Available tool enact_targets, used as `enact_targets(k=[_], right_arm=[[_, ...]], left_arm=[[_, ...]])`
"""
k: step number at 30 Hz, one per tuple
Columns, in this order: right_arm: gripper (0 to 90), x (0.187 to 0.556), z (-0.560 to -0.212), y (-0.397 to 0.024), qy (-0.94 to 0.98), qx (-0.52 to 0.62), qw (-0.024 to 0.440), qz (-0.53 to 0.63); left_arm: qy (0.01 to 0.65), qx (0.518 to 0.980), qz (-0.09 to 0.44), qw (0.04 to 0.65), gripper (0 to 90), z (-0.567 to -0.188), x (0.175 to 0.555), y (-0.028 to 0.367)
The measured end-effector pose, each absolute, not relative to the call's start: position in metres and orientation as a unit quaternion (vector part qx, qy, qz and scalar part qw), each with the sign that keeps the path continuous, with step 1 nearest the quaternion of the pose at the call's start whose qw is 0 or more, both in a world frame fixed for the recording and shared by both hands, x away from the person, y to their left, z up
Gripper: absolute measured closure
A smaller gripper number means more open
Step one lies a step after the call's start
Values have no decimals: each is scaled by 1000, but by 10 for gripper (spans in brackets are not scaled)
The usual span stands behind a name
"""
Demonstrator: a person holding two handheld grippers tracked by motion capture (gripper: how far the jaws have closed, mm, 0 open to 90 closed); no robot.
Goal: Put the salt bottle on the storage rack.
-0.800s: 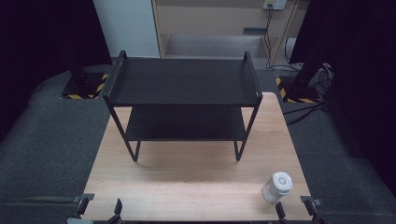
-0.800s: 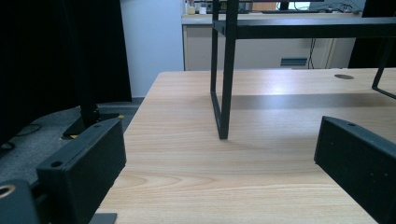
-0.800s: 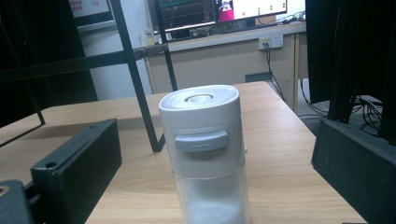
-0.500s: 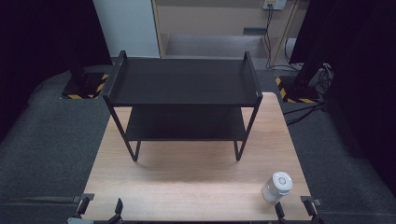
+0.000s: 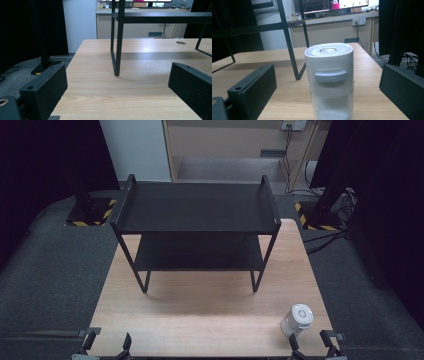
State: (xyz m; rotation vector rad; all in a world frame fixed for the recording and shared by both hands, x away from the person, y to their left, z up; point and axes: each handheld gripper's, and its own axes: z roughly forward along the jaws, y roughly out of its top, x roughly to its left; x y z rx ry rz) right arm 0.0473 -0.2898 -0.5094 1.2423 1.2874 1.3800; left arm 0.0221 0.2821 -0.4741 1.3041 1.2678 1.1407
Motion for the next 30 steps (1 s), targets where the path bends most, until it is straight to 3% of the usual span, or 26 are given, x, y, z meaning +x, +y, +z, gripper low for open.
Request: enact_targets(k=[16,30], right_arm=[[80,98,-510,-281,525,516,424,529],[305,99,-512,-275,526,509,444,517]], left_arm=[[527,534,464,471,13,-476,28,286],[529,532,462,473,14,-476,29,288]])
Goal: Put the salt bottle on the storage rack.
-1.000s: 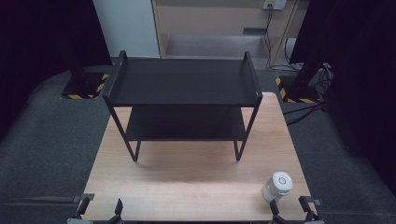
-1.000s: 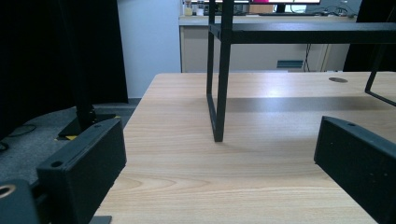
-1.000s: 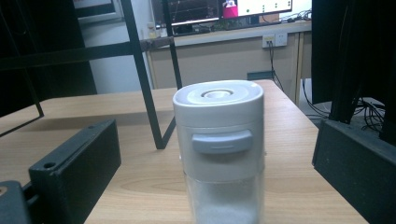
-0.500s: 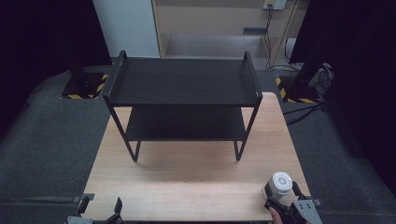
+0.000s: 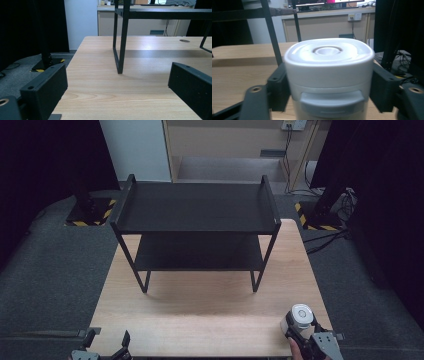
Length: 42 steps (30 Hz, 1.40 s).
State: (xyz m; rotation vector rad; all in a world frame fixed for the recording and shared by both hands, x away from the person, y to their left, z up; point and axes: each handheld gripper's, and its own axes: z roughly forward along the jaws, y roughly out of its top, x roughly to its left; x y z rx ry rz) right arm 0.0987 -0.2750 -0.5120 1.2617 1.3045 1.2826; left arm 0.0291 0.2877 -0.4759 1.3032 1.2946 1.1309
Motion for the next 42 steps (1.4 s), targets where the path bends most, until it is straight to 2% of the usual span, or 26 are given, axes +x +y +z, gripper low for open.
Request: enact_targets(k=[16,29,34,42], right_arm=[[315,93,-503,-270,527,517,447,505],[316,87,-446,-251,545,490,428,529],[315,97,-416,-232,555,470,407,553],[316,120,-387,-202,574,442,385,572]], left_arm=[[528,528,464,476,15,-473,26,289],[523,529,460,484,15,-472,23,290],[524,527,460,486,16,-471,20,291],[526,524,455,491,18,-471,16,293]])
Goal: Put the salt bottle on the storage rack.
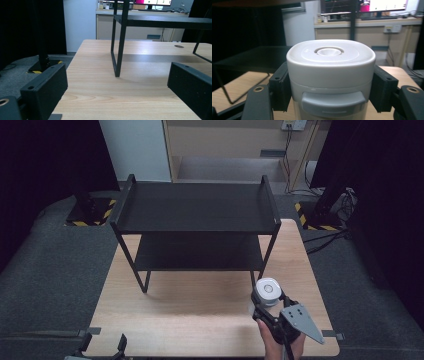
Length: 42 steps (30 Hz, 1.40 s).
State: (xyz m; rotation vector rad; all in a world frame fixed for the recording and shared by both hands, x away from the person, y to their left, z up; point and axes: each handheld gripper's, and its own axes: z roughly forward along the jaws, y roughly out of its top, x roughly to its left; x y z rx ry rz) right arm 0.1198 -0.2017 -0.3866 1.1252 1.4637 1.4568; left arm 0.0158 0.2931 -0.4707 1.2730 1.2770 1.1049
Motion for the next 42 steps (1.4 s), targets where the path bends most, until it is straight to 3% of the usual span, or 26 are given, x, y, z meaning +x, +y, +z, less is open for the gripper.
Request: enact_targets(k=[18,42], right_arm=[[315,184,-349,-145,596,412,371,581],[315,239,-342,-126,593,427,390,561]], left_arm=[[529,516,449,502,20,-471,12,304],[537,511,447,500,21,-473,16,315]])
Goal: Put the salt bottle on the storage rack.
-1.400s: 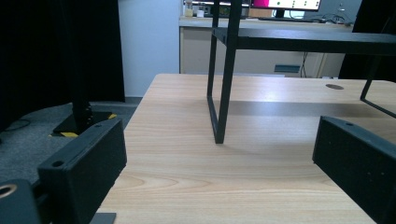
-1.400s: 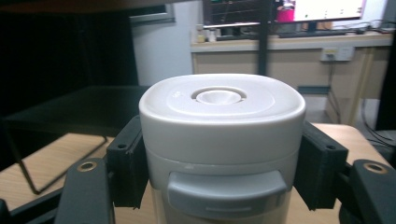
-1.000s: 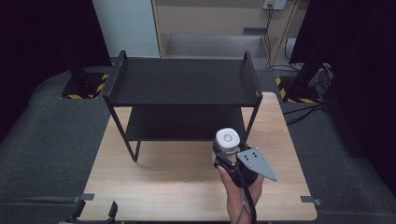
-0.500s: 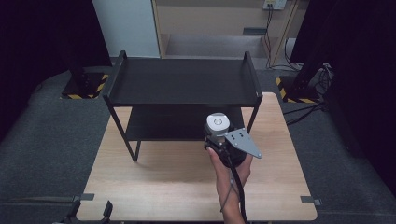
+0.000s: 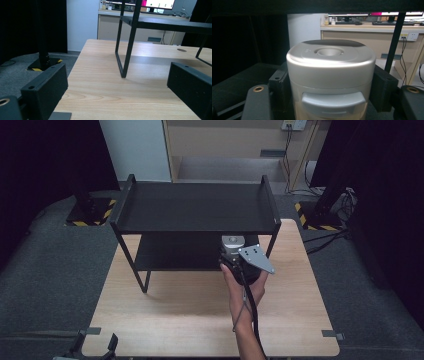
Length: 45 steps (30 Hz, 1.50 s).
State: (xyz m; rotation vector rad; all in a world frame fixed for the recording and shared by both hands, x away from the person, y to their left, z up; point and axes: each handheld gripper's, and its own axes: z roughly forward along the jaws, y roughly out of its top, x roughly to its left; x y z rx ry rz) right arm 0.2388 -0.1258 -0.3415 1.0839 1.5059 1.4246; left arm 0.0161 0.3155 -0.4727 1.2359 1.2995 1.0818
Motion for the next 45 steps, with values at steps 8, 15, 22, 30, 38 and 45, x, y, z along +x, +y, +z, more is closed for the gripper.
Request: enact_targets(k=[8,15,22,30,38,45], right_arm=[[315,252,-345,-124,586,434,395,558],[315,263,-345,-123,583,440,398,555],[315,270,-346,-123,583,448,395,551],[314,270,-347,-124,583,445,395,553],[313,269,-349,-124,581,443,397,555],[180,271,-353,-126,577,442,395,562]], left_arm=[[539,512,446,498,23,-473,19,317],[540,513,445,497,23,-473,20,318],[540,514,445,496,24,-473,21,318],[539,520,439,496,24,-474,23,317],[538,521,437,498,24,-474,23,317],[537,522,437,498,24,-473,22,319]])
